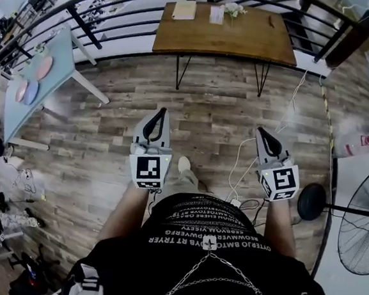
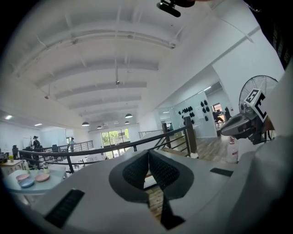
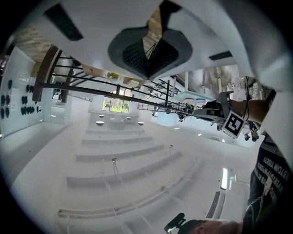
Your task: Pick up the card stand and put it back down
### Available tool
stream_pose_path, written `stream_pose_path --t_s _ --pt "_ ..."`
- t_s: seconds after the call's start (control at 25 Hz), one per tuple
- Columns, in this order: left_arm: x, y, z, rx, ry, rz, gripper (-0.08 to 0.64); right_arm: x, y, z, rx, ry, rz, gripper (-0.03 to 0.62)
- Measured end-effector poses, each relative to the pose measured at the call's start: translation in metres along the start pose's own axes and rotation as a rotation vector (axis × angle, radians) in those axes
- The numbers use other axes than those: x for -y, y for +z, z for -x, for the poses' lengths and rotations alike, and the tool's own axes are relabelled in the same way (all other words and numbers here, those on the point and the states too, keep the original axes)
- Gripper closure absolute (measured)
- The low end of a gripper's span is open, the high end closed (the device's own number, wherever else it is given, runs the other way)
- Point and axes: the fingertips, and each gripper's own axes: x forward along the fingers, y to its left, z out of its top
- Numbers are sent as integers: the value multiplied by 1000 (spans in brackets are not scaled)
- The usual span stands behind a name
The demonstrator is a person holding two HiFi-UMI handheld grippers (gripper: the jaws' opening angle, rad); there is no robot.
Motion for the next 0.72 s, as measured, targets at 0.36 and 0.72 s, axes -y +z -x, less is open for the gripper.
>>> stream_pose_path --t_s 0.36,0.72 --pt "-41 1 -69 4 -42 -27 532 18 29 -80 6 -9 7 577" --pt "-91 -15 -122 -18 -56 -15 532 15 43 -157 -11 19 19 577"
